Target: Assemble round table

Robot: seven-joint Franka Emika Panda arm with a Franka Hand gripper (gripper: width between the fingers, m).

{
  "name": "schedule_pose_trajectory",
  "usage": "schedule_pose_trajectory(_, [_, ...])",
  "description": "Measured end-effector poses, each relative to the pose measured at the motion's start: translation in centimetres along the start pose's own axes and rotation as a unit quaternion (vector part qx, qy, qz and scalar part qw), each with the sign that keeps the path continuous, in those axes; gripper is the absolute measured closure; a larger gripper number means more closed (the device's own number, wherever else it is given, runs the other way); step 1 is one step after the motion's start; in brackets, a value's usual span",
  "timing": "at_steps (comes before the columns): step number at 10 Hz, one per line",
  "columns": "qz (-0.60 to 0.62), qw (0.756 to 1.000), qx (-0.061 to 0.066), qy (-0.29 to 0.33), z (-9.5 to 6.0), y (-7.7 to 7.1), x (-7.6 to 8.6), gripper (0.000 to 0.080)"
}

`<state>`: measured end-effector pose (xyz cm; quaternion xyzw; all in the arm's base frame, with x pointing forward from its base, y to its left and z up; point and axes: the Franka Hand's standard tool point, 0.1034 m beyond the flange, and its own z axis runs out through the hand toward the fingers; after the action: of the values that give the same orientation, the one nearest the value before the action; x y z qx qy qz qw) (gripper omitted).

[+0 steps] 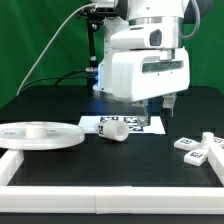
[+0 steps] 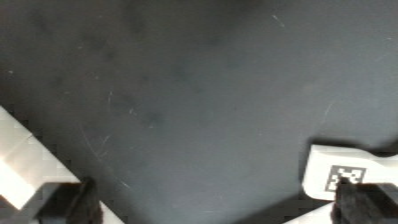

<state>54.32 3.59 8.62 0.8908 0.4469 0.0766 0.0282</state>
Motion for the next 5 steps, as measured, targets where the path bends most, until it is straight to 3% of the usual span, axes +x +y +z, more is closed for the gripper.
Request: schedule_pose_trajectory(5, [0.01, 1.0, 0.002, -0.001, 0.14, -0.39, 0.08, 0.015])
